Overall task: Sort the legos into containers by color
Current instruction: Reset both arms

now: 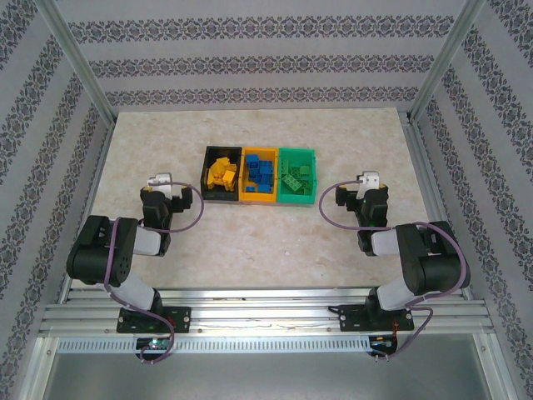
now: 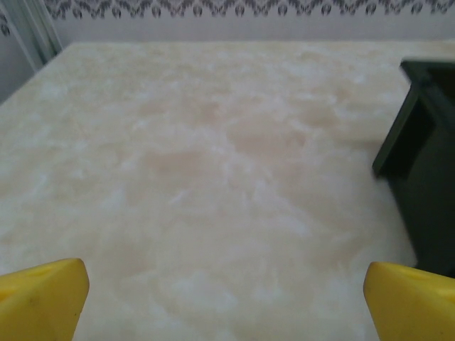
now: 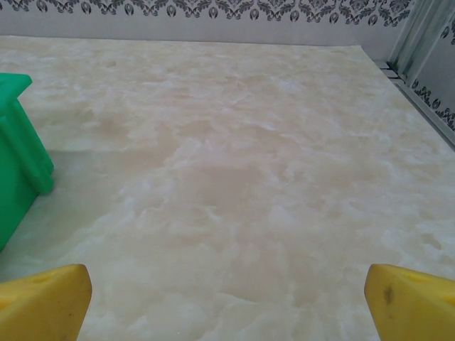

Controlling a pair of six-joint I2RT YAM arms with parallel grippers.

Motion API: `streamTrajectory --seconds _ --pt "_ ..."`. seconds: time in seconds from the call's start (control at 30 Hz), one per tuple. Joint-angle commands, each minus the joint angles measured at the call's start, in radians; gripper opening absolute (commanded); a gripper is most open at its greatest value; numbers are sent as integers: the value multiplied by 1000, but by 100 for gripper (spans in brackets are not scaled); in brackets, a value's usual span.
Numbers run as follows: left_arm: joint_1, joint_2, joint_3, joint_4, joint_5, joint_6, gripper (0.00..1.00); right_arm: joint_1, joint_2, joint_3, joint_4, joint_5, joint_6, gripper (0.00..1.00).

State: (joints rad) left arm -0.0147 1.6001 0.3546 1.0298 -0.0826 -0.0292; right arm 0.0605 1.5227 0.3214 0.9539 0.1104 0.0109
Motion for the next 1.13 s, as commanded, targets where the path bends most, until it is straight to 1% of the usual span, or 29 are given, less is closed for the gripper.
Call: streamTrajectory --seconds 0.0,0.83,1.1 --pt "6 -15 15 -60 -6 10 99 -10 2 16 9 -28 -2 98" --pt "4 -9 20 -57 -2 17 99 -11 1 16 11 -31 -4 98" --pt "5 -9 13 -45 4 18 99 -19 2 47 1 -63 -2 98"
